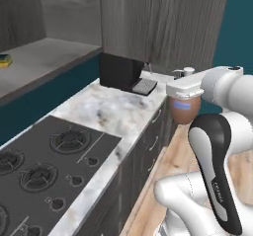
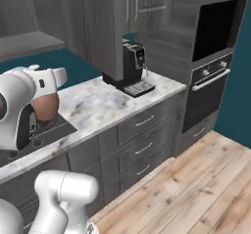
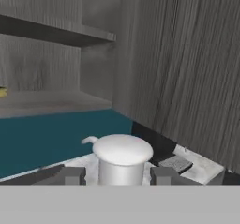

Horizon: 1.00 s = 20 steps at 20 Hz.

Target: Locate and retrieve the soap dispenser and sponge from the cabinet. Place them next to the sink.

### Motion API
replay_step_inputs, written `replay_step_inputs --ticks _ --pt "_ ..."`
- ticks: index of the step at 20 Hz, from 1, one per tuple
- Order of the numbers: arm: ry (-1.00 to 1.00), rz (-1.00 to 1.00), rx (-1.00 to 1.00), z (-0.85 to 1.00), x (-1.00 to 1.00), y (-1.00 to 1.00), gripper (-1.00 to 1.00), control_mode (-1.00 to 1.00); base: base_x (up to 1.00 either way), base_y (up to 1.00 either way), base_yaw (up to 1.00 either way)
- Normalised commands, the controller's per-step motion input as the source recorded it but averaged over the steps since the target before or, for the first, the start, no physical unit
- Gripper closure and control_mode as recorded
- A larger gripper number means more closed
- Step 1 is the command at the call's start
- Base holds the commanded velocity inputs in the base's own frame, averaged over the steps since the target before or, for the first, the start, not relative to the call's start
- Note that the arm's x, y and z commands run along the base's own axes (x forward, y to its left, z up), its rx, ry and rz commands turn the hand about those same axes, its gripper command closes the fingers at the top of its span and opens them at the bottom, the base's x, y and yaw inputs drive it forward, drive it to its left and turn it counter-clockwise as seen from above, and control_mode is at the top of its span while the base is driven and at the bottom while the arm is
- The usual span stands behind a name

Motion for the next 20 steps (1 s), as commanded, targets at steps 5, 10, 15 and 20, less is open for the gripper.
replay_step_inputs --ticks 5,10,15,20 --pt "0.0 0.0 0.0 0.0 0.0 0.0 1.0 1.0 0.0 0.0 -0.5" --pt "0.0 0.0 0.0 0.0 0.0 0.0 1.0 1.0 0.0 -0.01 -0.49" --pt "0.0 0.0 0.0 0.0 0.0 0.0 1.0 1.0 0.0 -0.02 -0.49" --pt "0.0 0.0 0.0 0.0 0.0 0.0 1.0 1.0 0.0 -0.07 -0.48"
